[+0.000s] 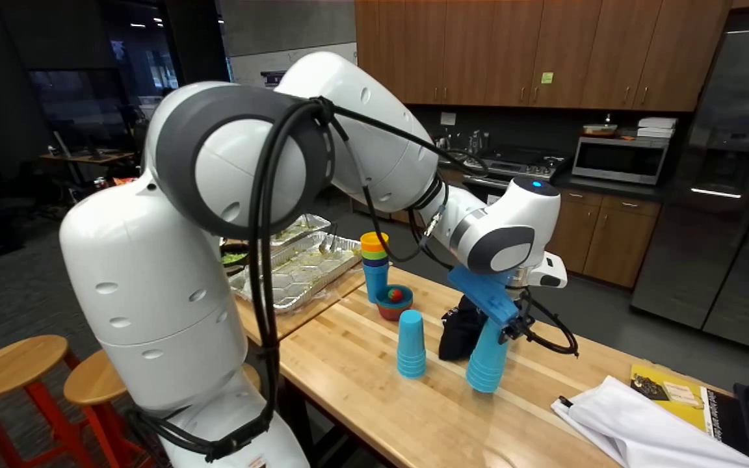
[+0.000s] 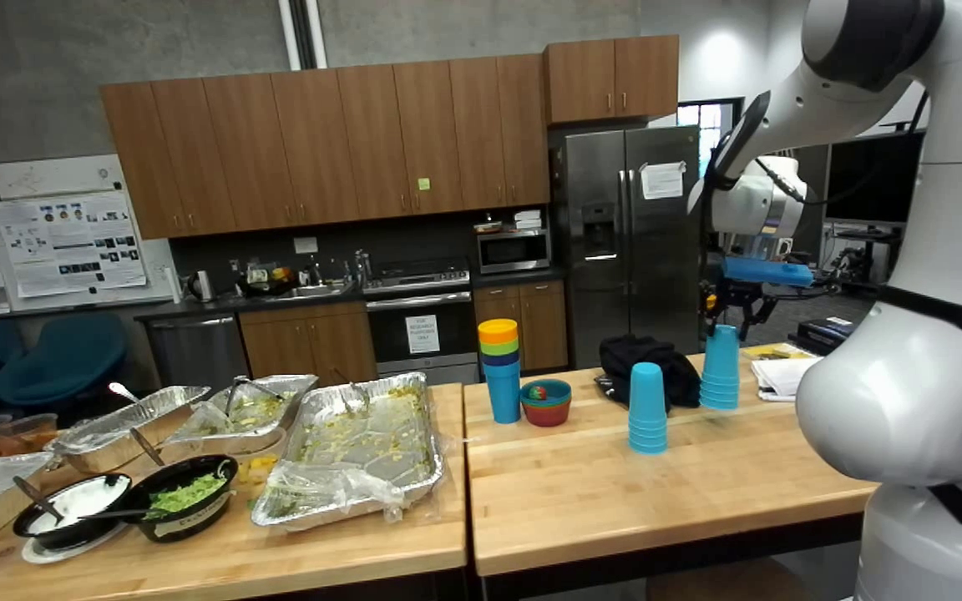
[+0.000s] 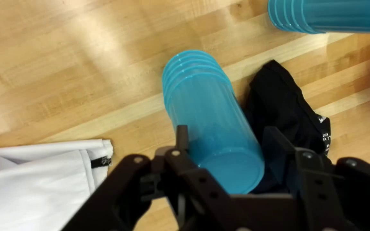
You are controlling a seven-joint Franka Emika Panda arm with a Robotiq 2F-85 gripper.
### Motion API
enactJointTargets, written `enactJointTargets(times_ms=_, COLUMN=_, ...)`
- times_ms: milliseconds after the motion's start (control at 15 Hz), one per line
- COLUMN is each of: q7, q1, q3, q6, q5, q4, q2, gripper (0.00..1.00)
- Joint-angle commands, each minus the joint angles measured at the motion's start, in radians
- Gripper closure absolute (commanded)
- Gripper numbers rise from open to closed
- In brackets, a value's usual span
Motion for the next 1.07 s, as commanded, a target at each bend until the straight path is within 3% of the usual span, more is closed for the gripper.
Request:
enactJointTargets(times_ms=0, q7=-0.013, q1=-0.005, q3=-0.009, q6=0.071, q5=0.016, q4=-0.122, q2=-0.078, gripper=0.66)
enactJointTargets(times_ms=533, q7=-0.084, q1=0.017, q3=-0.014, q6=0.317, q5=0.079, q4=-0.293, q2=-0.145, gripper=0.66)
enactJointTargets(times_ms=600, q7=-0.094, q1=0.022, q3=-0.014, q6=0.347, q5=0.075, q4=-0.309, q2=-0.157, gripper=0.30)
enactJointTargets(times_ms=667, q7=-0.105, q1=0.027, q3=-0.015, q6=0.369, q5=0.067, q4=-0.318, q2=-0.167, gripper=0.16)
enactJointTargets(times_ms=800, q7=-0.115, q1=0.038, q3=-0.014, q6=0.380, q5=0.054, q4=-0.339, q2=-0.190, gripper=0.16)
enactJointTargets(times_ms=867, q7=-0.081, q1=0.033, q3=-0.018, q6=0.362, q5=0.047, q4=-0.299, q2=-0.132, gripper=0.16)
enactJointTargets(times_ms=933, q7=-0.080, q1=0.036, q3=-0.018, q6=0.362, q5=0.047, q4=-0.304, q2=-0.137, gripper=0.41)
enactJointTargets(times_ms=1000, q7=-0.080, q1=0.036, q3=-0.017, q6=0.362, q5=0.047, q4=-0.304, q2=-0.136, gripper=0.41)
